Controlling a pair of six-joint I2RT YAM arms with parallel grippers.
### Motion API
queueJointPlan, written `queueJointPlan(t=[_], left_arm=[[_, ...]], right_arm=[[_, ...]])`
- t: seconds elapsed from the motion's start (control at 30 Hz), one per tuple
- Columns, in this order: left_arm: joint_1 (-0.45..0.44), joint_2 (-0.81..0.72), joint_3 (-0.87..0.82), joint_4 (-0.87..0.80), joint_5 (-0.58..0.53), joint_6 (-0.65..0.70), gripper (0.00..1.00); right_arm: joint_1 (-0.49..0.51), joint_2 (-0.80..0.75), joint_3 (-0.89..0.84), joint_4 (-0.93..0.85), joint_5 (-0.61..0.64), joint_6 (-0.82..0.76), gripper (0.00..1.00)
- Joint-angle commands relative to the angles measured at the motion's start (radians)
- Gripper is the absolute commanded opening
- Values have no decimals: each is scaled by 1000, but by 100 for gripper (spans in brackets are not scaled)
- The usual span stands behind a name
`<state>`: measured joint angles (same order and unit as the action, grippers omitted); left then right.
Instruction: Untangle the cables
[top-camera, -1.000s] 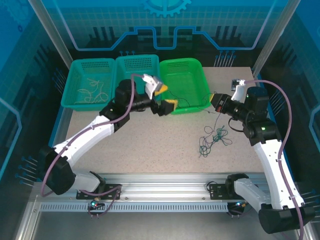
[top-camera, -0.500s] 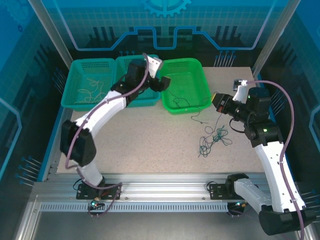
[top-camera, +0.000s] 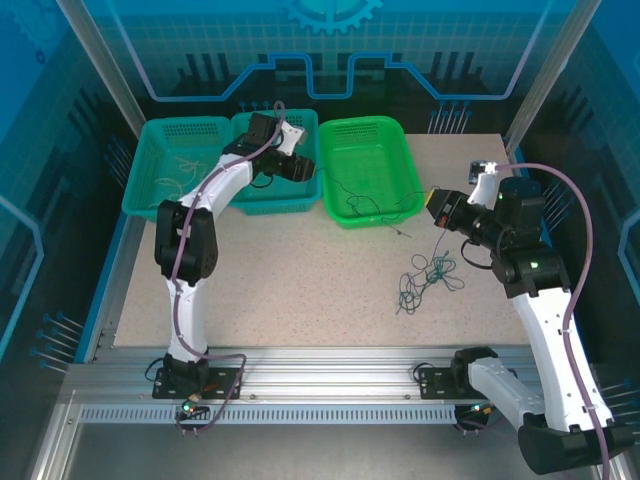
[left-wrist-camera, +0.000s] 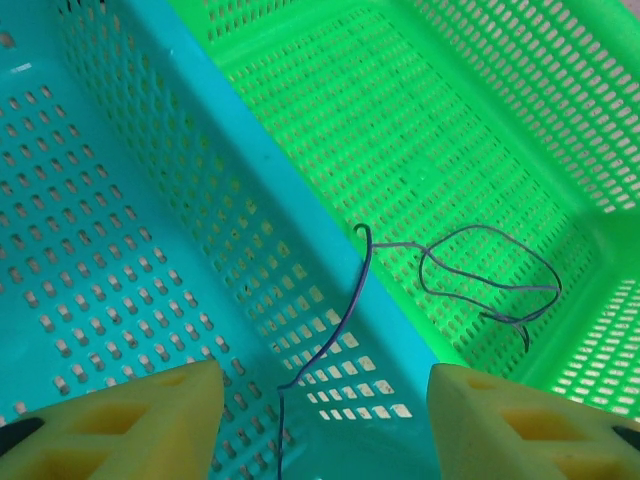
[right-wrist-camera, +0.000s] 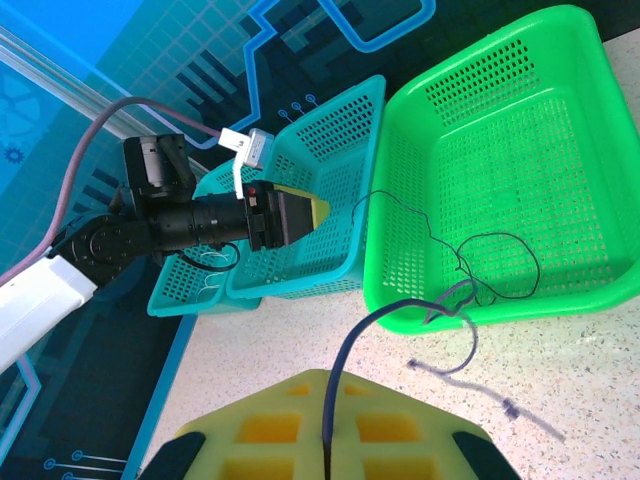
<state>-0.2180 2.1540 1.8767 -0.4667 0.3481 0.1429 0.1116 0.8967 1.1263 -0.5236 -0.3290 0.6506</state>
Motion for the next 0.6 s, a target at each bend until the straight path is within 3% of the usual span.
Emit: queueJointPlan(t=[0.0,0.37,0.57], left_arm=[[12,42,55,-57,80,75,57],[17,172,176,-108,112,109,58],[26,195,177,-105,160,118,50]], right_arm=[[18,-2,33,-7,2,-4,0],[33,8,52,-13,13,1,0],[38,13,53,-10,15,7,0]])
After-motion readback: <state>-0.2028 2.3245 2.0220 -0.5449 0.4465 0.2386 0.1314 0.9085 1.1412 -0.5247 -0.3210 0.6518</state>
